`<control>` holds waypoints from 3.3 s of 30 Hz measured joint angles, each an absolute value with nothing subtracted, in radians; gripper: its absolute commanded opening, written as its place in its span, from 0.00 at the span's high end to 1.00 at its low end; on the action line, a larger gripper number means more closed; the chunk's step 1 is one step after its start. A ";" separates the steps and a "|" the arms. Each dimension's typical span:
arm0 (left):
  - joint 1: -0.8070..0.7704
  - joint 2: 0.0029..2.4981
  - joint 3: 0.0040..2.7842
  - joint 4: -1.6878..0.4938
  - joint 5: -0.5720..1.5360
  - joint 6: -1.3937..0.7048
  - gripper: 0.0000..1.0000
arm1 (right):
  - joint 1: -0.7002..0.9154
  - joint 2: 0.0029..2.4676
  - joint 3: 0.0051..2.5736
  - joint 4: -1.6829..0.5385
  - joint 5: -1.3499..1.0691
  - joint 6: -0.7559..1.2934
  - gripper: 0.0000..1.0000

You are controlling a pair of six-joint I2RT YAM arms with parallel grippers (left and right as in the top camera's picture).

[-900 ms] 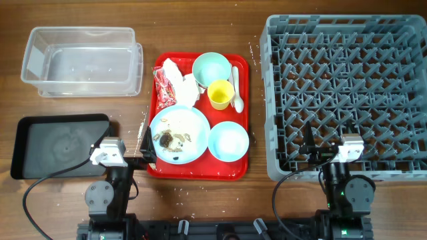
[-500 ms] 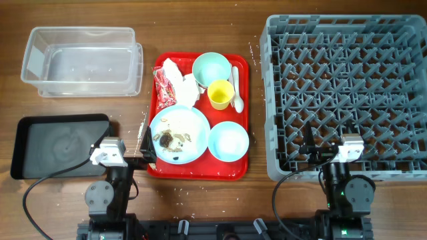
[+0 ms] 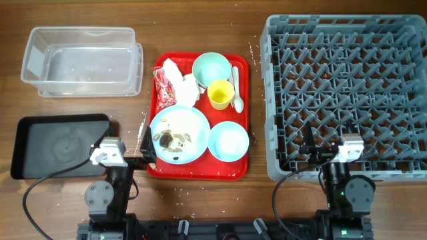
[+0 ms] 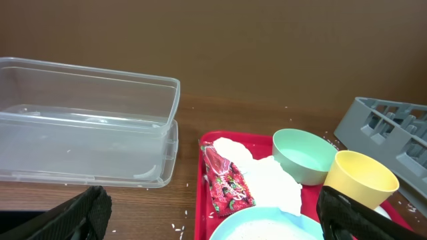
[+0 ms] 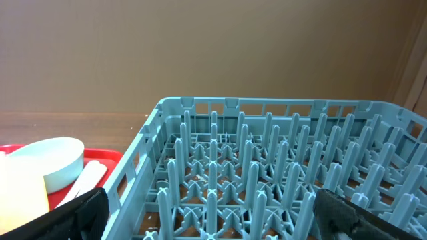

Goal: Sort waste into correct bins and load items into the dishwasher rack

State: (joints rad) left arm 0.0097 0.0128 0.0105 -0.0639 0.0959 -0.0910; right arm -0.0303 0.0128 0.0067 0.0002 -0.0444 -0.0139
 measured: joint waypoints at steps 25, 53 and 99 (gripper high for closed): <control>0.010 0.013 0.010 -0.064 0.096 -0.091 0.00 | -0.030 0.013 0.007 0.000 -0.044 -0.014 0.00; 0.013 0.013 0.010 -0.042 0.318 -0.171 0.00 | -0.030 0.013 0.007 0.000 -0.044 -0.014 0.00; 0.014 0.288 0.498 -0.364 0.593 -0.729 0.00 | -0.030 0.013 0.007 0.000 -0.044 -0.014 0.00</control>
State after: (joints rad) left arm 0.0135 0.2878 0.4976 -0.3645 0.5926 -0.7292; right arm -0.0303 0.0128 0.0067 0.0002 -0.0444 -0.0139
